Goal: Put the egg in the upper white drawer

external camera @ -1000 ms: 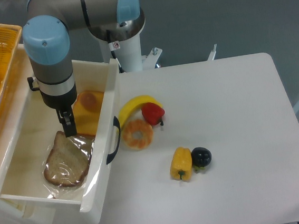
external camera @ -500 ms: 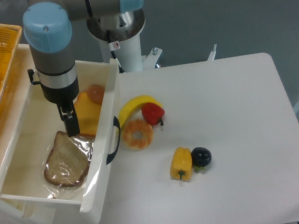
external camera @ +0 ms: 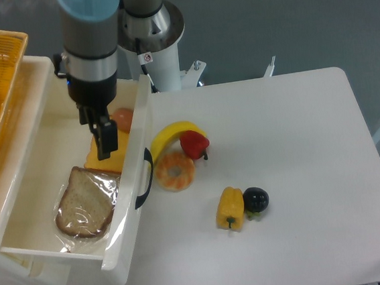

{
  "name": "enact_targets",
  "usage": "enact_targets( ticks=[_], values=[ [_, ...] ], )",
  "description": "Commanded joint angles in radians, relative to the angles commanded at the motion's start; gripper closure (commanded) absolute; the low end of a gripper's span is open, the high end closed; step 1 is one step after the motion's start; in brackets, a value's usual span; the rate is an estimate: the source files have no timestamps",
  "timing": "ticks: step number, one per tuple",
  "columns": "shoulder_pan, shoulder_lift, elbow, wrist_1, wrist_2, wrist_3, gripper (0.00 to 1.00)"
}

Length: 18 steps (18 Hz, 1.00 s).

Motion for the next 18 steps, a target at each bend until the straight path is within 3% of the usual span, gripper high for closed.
enact_targets(
  ticks=[6,9,13,18],
  values=[
    [0.071,0.017,-0.005,0.002,0.001,-0.236,0.00],
    [0.071,-0.001,-0.003,0.040,0.032,-0.250,0.00],
    [0.074,-0.070,-0.003,0.067,0.098,-0.249,0.00],
    [0.069,-0.169,0.005,0.187,0.170,-0.250,0.00]
  ],
)
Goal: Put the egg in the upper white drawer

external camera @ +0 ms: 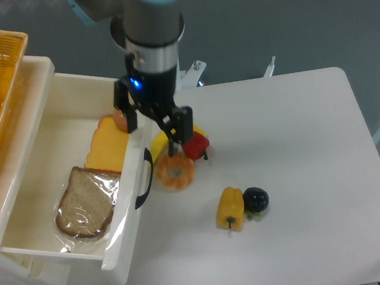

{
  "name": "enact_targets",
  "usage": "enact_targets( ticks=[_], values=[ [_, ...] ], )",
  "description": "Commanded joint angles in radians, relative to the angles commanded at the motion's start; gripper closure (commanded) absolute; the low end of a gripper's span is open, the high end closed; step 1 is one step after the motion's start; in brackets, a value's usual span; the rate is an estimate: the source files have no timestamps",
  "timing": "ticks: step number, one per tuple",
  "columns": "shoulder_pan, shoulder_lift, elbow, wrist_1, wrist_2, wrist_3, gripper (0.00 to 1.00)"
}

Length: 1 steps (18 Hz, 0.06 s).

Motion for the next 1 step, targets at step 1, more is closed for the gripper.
enact_targets(
  ticks=[1],
  values=[
    [0.000,-0.008,0.002,0.006,0.000,0.000,0.00]
  ],
)
